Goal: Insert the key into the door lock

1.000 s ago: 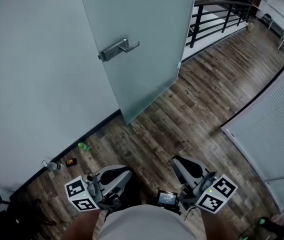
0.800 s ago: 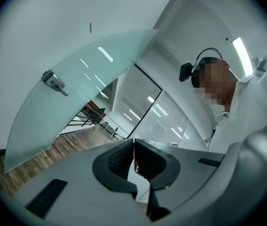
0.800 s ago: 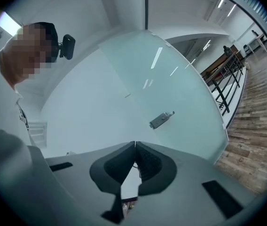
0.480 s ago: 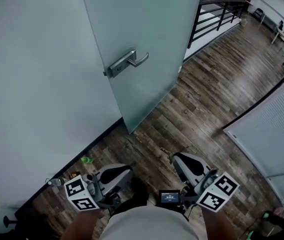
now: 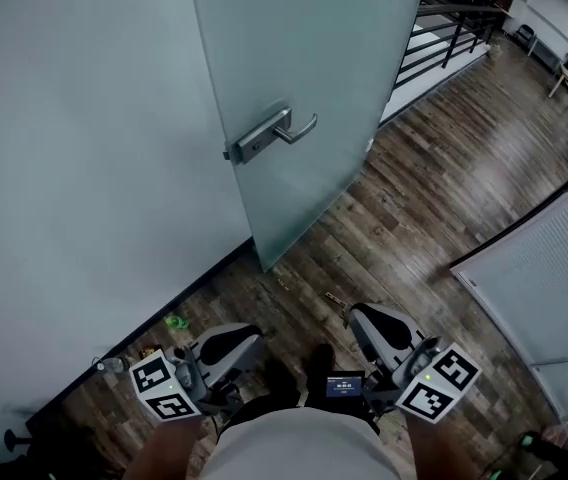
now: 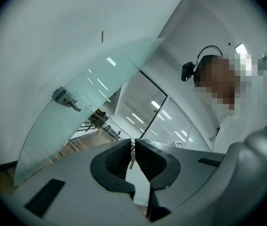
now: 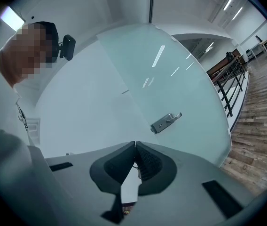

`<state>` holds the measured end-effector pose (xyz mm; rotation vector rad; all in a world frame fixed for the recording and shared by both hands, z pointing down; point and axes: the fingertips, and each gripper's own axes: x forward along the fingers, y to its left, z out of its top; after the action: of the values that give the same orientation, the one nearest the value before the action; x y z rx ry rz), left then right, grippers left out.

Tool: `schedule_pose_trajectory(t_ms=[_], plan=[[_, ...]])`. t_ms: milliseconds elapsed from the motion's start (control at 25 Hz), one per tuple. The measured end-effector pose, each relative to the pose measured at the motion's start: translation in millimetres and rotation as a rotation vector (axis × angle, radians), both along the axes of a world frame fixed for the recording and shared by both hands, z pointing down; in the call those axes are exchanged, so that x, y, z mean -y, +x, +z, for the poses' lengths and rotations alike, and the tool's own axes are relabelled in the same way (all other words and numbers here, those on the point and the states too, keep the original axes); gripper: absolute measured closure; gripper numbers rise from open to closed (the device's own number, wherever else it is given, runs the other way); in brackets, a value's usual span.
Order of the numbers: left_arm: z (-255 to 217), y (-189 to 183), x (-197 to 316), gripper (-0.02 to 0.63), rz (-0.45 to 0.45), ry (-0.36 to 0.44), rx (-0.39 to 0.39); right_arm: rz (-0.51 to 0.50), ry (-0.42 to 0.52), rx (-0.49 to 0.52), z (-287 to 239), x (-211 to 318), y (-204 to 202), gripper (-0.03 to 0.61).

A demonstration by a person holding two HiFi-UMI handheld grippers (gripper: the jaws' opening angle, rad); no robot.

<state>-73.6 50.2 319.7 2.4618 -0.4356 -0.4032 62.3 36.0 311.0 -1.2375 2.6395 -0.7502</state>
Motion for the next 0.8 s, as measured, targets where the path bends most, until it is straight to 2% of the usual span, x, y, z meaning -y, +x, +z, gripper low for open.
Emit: schedule_pose_trajectory(t_ms=[400, 800], plan=[[1, 15, 55, 0.594, -0.125, -0.009, 0.036, -0.109, -0.009, 0.015, 3, 68, 12, 0.565], [-2, 58, 118, 0.594, -0.213, -0.012, 0.035, -0.213, -0.019, 0.011, 3, 138, 44, 0.565]])
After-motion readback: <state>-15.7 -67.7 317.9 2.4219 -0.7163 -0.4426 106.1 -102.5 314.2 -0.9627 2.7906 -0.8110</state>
